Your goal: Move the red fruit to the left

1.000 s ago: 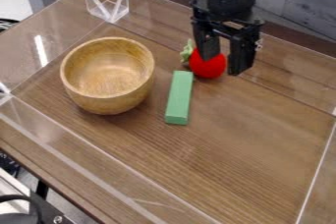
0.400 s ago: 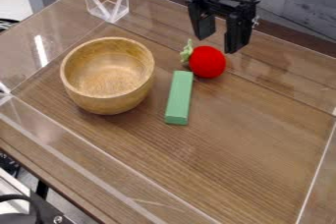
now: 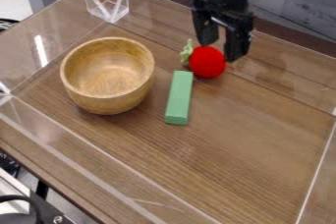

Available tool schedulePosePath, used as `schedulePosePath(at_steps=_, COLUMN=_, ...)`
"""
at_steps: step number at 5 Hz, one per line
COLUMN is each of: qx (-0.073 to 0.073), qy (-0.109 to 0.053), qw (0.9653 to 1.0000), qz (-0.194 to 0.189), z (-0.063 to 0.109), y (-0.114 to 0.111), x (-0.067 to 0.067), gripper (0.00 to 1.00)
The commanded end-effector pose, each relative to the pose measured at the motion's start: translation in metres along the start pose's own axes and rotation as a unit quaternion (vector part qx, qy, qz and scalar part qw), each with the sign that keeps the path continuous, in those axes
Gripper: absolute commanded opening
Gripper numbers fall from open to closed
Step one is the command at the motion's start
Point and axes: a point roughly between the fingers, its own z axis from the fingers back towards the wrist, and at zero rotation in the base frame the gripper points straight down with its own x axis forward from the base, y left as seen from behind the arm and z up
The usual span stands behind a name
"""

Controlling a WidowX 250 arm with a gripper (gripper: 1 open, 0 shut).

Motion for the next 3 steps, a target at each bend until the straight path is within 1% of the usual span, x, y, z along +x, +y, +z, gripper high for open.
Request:
schedulePosePath(at_steps=1, qx=0.0, qy=-0.022, qw=0.9997, qz=-0.014, z=0.002, y=-0.003, x=0.001, gripper=1.0)
schedulePosePath(at_steps=2, qx=-0.002, qy=-0.036, qw=0.9989, qz=-0.03, z=0.001, y=-0.01, x=0.006, gripper=1.0)
schedulePosePath(at_steps=3, qx=0.0, qy=-0.043, qw=0.9984, qz=-0.038, z=-0.002, y=-0.011, x=0.012, gripper=1.0)
